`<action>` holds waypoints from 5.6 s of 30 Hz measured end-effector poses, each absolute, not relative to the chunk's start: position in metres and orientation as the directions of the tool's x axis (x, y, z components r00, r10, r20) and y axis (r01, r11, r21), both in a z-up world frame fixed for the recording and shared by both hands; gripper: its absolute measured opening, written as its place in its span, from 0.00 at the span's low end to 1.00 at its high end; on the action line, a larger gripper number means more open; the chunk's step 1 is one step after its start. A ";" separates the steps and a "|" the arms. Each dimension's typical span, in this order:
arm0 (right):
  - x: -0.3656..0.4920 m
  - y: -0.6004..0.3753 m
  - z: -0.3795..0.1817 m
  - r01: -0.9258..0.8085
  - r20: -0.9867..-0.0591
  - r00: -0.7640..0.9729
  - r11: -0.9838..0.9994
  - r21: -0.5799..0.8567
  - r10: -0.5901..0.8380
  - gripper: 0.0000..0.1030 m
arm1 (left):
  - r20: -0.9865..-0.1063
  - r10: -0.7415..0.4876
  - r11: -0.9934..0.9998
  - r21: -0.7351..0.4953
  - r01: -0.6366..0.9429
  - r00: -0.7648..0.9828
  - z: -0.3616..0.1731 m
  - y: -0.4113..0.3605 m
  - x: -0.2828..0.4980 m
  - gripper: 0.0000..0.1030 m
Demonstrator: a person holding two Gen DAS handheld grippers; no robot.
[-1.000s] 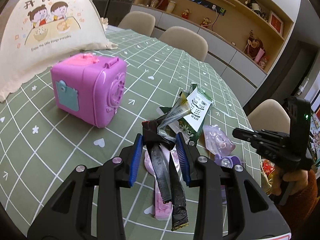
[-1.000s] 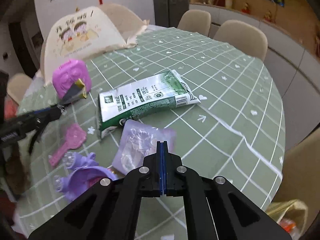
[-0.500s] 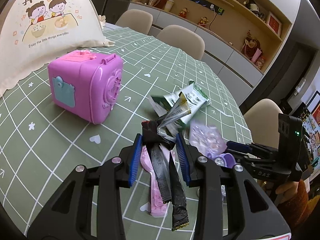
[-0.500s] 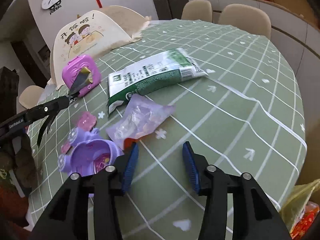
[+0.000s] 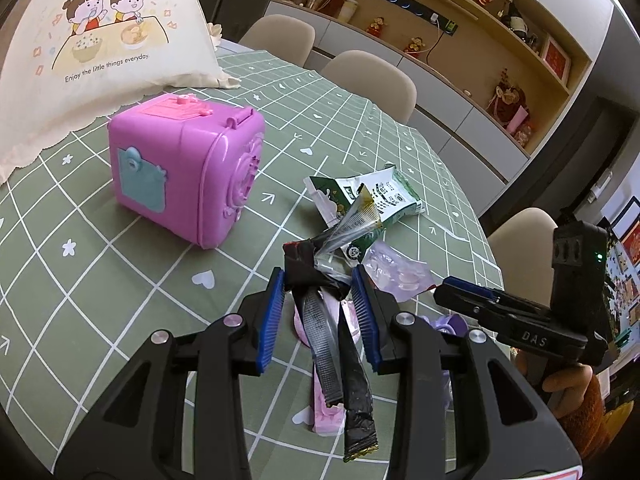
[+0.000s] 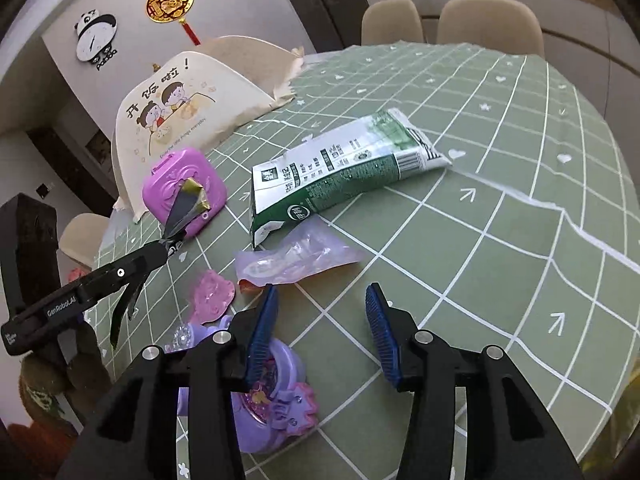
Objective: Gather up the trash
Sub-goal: 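Grasp the clear purple candy packet with the right gripper while the left gripper holds the strips, then carry both items to the yellow trash bag and open both grippers over it, then grasp the green-and-white milk carton with the right gripper while the left gripper grasps the pink spoon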
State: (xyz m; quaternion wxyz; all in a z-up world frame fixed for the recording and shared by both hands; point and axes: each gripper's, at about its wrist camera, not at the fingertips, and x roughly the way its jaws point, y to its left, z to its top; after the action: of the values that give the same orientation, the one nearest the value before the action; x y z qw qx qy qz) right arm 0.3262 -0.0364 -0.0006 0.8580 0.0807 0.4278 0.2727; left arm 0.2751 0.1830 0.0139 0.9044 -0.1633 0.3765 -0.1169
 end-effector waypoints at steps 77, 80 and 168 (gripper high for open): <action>0.175 -0.446 -0.004 0.170 -0.661 0.750 0.970 0.173 -0.013 0.04 | -0.734 -0.641 0.688 -0.418 0.593 0.225 -0.052 -0.301 0.298 0.48; 0.187 -0.433 -0.018 0.128 -0.675 0.735 0.966 0.223 0.059 0.04 | -0.720 -0.635 0.713 -0.405 0.572 0.280 -0.043 -0.282 0.297 0.49; 0.413 -0.009 0.020 -0.586 -0.725 0.359 0.747 0.315 0.588 0.42 | -0.642 -0.328 0.932 -0.340 0.126 0.693 0.015 0.177 0.267 0.41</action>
State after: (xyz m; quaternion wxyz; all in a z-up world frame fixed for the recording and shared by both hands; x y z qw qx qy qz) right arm 0.4128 -0.0091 0.0196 0.8243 0.0011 0.4403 0.3559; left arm 0.2667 0.1765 0.0145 0.9100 -0.1358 0.3714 -0.1249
